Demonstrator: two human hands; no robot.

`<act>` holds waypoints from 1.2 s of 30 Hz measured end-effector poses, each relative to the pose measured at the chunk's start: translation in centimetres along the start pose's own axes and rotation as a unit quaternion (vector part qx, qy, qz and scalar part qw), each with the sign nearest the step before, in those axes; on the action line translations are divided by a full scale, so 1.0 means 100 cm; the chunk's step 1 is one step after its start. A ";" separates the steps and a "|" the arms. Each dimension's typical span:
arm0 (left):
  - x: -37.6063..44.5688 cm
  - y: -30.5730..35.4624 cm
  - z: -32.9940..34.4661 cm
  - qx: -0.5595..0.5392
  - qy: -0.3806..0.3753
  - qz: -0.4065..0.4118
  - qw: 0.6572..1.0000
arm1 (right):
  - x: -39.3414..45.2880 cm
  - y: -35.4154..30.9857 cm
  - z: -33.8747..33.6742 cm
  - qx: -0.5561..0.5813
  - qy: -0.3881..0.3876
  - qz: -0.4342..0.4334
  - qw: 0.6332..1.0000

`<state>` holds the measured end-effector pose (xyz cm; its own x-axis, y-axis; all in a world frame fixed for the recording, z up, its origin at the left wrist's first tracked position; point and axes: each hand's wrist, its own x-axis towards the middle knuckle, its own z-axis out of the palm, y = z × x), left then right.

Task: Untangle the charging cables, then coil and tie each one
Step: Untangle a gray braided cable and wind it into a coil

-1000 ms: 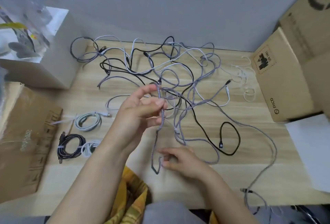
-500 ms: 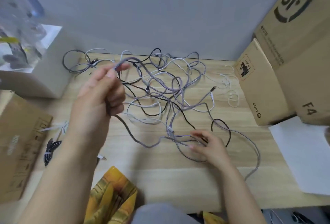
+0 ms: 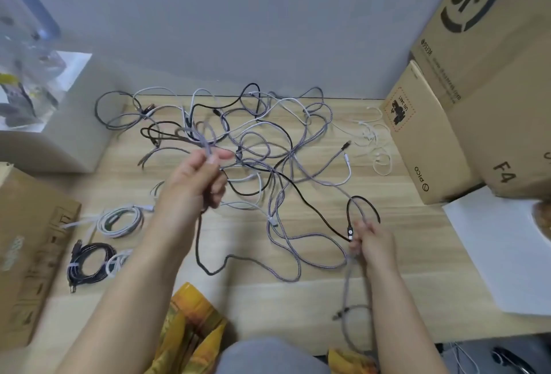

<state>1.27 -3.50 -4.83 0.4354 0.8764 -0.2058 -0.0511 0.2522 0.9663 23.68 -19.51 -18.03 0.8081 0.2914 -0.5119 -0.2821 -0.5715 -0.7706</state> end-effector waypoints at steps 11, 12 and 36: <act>-0.008 -0.042 0.032 0.145 -0.168 -0.107 0.969 | -0.084 -0.112 0.050 0.241 -0.295 -0.153 0.912; -0.005 -0.036 0.029 0.090 -0.148 -0.108 0.979 | -0.082 -0.108 0.051 0.221 -0.303 -0.165 0.912; 0.013 0.016 -0.011 -0.069 -0.044 -0.084 0.993 | -0.071 -0.054 0.074 0.187 -0.266 0.025 0.945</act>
<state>0.70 -1.52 -3.68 0.5254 0.7789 -0.3423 -0.0911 0.4516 0.8876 15.61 -12.86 -13.02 0.4425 0.6722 -0.5936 -0.5574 -0.3124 -0.7692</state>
